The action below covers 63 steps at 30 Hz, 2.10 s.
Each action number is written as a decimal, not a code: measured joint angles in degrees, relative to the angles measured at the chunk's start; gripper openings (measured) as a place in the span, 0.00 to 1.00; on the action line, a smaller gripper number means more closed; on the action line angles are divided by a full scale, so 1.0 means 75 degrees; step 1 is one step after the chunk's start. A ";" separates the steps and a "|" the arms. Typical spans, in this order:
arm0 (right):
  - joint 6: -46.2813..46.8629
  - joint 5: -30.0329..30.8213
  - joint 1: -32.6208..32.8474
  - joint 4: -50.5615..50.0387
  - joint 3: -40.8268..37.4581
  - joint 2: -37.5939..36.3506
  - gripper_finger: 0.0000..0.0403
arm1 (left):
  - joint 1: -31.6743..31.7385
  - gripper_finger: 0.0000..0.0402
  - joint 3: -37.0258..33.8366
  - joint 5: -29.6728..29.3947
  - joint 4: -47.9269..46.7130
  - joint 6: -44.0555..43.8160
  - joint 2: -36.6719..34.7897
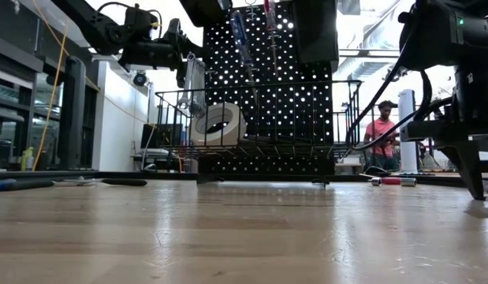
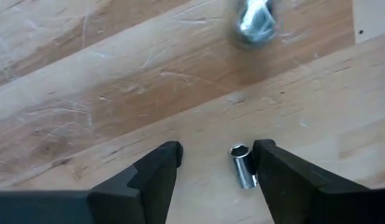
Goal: Hang tools onto peg board
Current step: Put the socket in the left black bin on the pegboard
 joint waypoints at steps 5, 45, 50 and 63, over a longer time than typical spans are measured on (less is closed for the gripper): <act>-0.0031 -0.0045 0.0123 0.0013 0.0006 0.0000 0.46 | -0.0011 0.39 0.0000 0.0019 -0.0002 -0.0170 0.0000; -0.0997 0.0043 0.0350 -0.0079 0.0038 0.0000 0.35 | -0.0048 0.39 0.0000 0.0039 -0.0025 -0.0318 0.0000; -0.0989 0.0071 0.0344 -0.0012 0.0057 0.0105 0.21 | -0.0064 0.39 0.0000 0.0031 -0.0034 -0.0316 -0.0003; -0.3380 0.0778 0.0561 0.0043 0.1726 -0.0267 0.01 | 0.0229 0.39 -0.0001 0.0438 0.0091 -0.0455 -0.0005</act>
